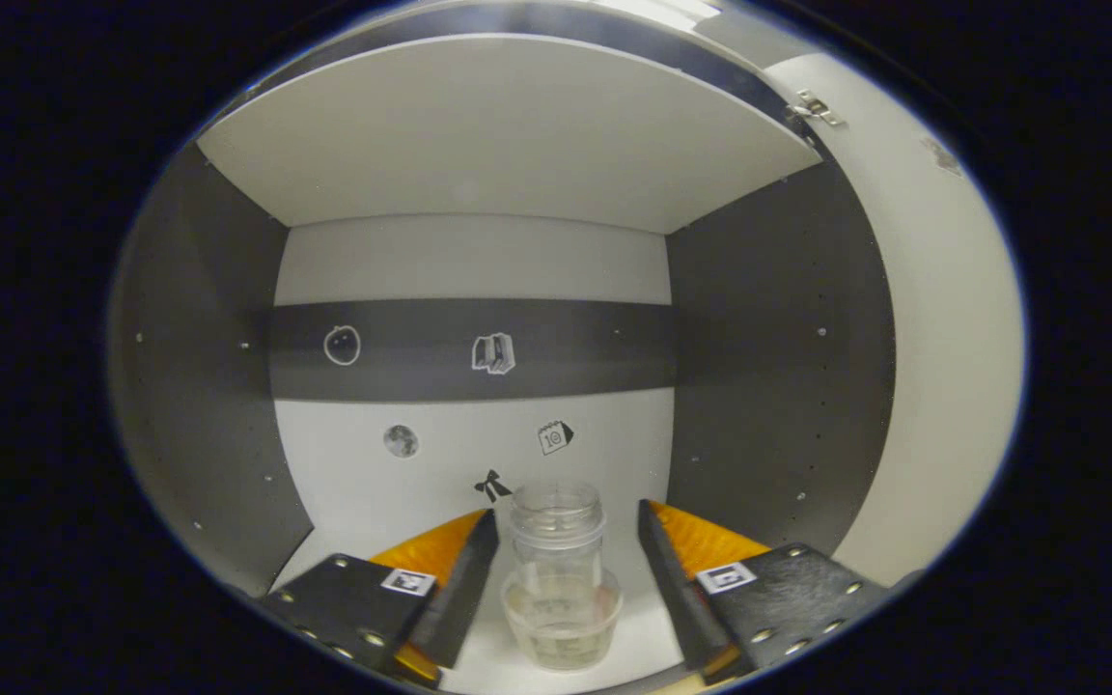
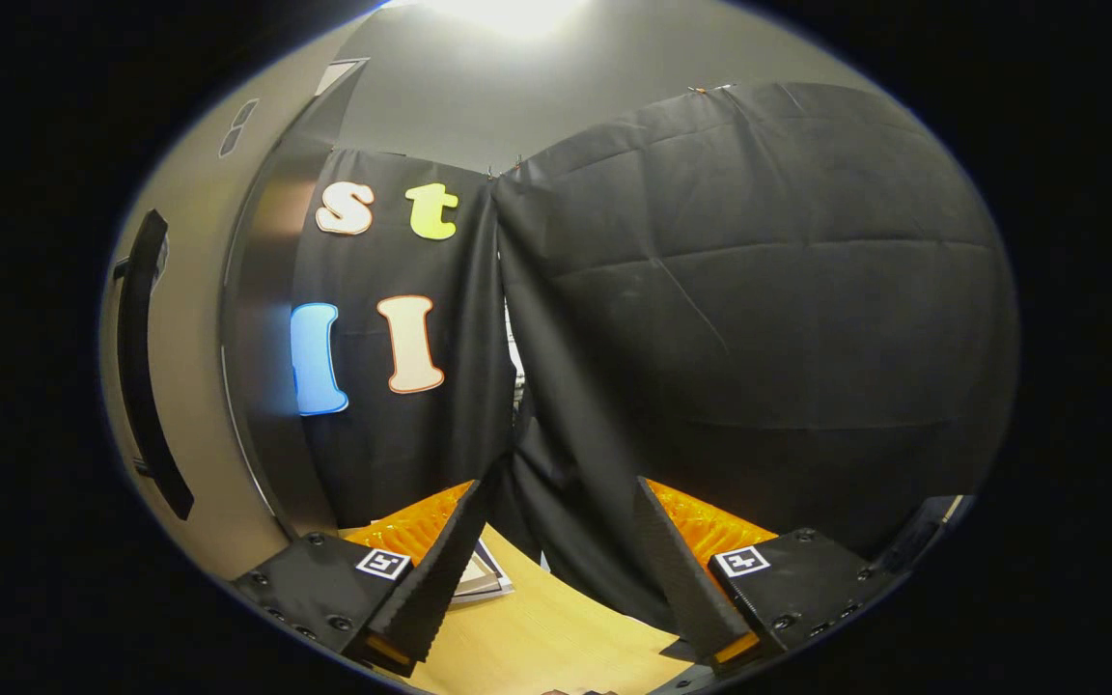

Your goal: Grasp the bottle in the cabinet with the left hand and place it on the coaster, then close the right door with the right hand and the left door with the left hand.

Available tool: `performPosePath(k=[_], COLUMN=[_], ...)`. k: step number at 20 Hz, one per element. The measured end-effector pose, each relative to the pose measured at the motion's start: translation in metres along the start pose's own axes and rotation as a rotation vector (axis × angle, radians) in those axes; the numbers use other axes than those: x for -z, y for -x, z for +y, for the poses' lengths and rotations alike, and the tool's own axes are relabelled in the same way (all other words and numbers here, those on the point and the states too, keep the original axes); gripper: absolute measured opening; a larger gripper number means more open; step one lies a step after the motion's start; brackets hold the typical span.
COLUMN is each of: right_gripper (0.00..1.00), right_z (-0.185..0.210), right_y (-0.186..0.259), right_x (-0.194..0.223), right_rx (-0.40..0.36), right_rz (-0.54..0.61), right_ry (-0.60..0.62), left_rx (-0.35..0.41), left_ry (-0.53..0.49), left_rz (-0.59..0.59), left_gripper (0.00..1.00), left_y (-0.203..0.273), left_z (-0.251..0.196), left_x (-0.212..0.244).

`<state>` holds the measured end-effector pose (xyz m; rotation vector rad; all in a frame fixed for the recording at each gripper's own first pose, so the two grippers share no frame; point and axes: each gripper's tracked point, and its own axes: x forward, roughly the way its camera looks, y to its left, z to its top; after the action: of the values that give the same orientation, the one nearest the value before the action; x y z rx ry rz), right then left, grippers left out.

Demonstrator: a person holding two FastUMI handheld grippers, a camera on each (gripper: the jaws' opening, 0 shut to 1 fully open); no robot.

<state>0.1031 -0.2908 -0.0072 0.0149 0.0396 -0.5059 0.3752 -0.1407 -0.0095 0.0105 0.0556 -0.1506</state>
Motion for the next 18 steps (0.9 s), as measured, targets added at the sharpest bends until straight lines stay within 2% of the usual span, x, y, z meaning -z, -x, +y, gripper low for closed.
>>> performPosePath(k=[1, 2, 3, 4, 6, 8, 9, 10, 12, 13, 15, 17, 18], right_gripper=[0.98, 0.94, 0.94, 0.94, 0.94, 0.94, 0.94, 0.94, 0.94, 0.94, 0.94, 0.94, 0.98], right_z=[-0.001, -0.001, 0.0, 0.0, 0.001, 0.003, 0.004, 0.007, 0.008, 0.008, 0.009, 0.01, 0.011], right_y=[-0.001, -0.002, -0.002, -0.004, -0.004, -0.004, -0.004, -0.003, -0.001, 0.001, 0.005, 0.01, 0.013], right_x=[0.0, 0.001, 0.001, 0.001, 0.002, 0.003, 0.004, 0.005, 0.005, 0.003, 0.002, -0.001, -0.002], right_rx=[0.0, -0.001, -0.002, -0.005, -0.011, -0.018, -0.023, -0.028, -0.034, -0.036, -0.041, -0.043, -0.042], right_rz=[0.001, 0.001, 0.001, 0.0, 0.001, 0.003, 0.005, 0.007, 0.006, 0.004, 0.001, -0.005, -0.008], right_ry=[-0.002, -0.003, -0.004, -0.004, -0.002, -0.002, -0.004, -0.006, -0.009, -0.009, -0.011, -0.008, -0.004], left_rx=[-0.003, 0.01, 0.012, 0.001, 0.014, 0.012, 0.013, 0.022, 0.037, 0.05, 0.073, 0.107, 0.123], left_ry=[0.008, 0.018, 0.029, 0.036, 0.049, 0.05, 0.05, 0.044, 0.028, 0.021, 0.0, 0.0, 0.004], left_rz=[-0.001, 0.008, 0.013, 0.008, 0.012, 0.004, -0.012, -0.022, -0.034, -0.036, -0.048, -0.073, -0.077], left_gripper=[0.48, 0.47, 0.6, 0.47, 0.36, 0.4, 0.29, 0.29, 0.43, 0.36, 0.36, 0.41, 0.43], left_y=[0.003, -0.001, -0.001, -0.005, 0.002, 0.006, 0.009, 0.013, 0.023, 0.029, 0.042, 0.058, 0.064], left_z=[-0.001, 0.0, 0.0, 0.002, 0.001, 0.003, 0.004, 0.003, 0.002, 0.001, 0.0, -0.002, 0.0], left_x=[-0.001, 0.004, 0.005, 0.007, 0.002, -0.001, -0.006, -0.012, -0.021, -0.025, -0.036, -0.053, -0.059])
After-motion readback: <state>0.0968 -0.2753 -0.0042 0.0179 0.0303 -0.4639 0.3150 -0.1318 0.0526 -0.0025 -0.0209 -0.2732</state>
